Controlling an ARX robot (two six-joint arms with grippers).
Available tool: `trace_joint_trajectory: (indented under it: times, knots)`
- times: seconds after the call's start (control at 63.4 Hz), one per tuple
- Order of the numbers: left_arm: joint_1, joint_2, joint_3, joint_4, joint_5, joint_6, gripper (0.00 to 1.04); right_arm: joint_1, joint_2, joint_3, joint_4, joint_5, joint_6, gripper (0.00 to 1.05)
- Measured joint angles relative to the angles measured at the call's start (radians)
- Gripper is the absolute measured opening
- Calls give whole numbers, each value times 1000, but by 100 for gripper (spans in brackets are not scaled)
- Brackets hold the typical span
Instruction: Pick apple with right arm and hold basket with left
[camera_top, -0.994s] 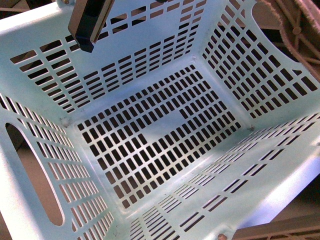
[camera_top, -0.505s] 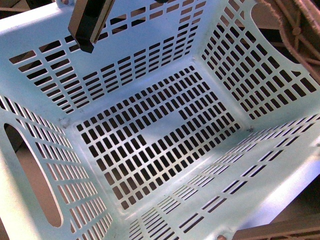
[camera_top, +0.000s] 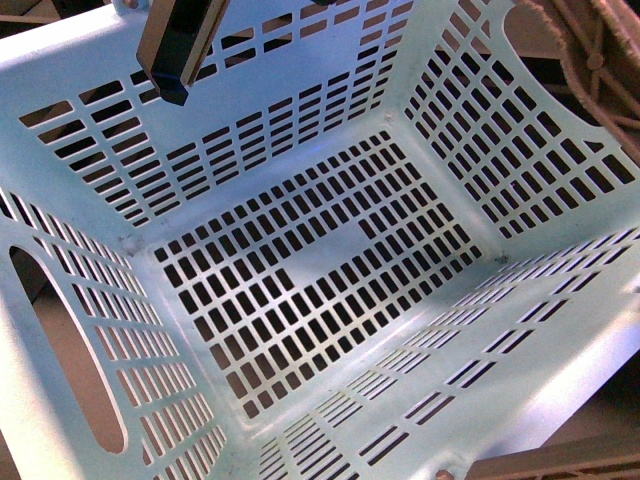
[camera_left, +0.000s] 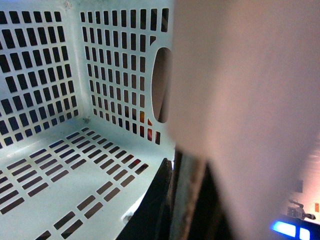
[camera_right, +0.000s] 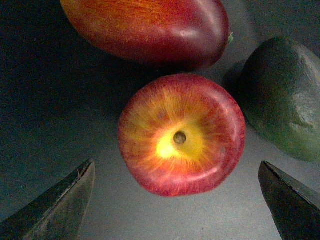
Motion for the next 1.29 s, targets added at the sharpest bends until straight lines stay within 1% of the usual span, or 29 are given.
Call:
trace_joint_trajectory:
  times: [0.268, 0.284, 0.363, 0.394, 0.568, 0.694, 0.884, 1.057, 1.168, 1.215, 1.294]
  knots:
    - [0, 0, 0, 0, 0, 0, 7, 0, 68, 73, -13, 5, 21, 96]
    - [0, 0, 0, 0, 0, 0, 7, 0, 69, 75, -14, 5, 23, 95]
    - [0, 0, 0, 0, 0, 0, 7, -1, 74, 83, -14, 8, 27, 83]
    - [0, 0, 0, 0, 0, 0, 7, -2, 74, 83, -14, 7, 27, 81]
    - [0, 0, 0, 0, 0, 0, 7, -6, 67, 67, -6, -2, 28, 79]
    - [0, 0, 0, 0, 0, 0, 7, -16, -3, -18, 9, -45, 12, 79]
    - [0, 0, 0, 0, 0, 0, 7, -23, -196, -149, 15, -115, -14, 79]
    - [0, 0, 0, 0, 0, 0, 7, -13, -462, -267, -34, -217, 0, 79]
    - [0, 0, 0, 0, 0, 0, 7, 36, -776, -323, -150, -275, 75, 79]
    - [0, 0, 0, 0, 0, 0, 7, 78, -923, -322, -206, -281, 122, 79]
    - [0, 0, 0, 0, 0, 0, 7, 134, -1055, -312, -252, -278, 167, 79]
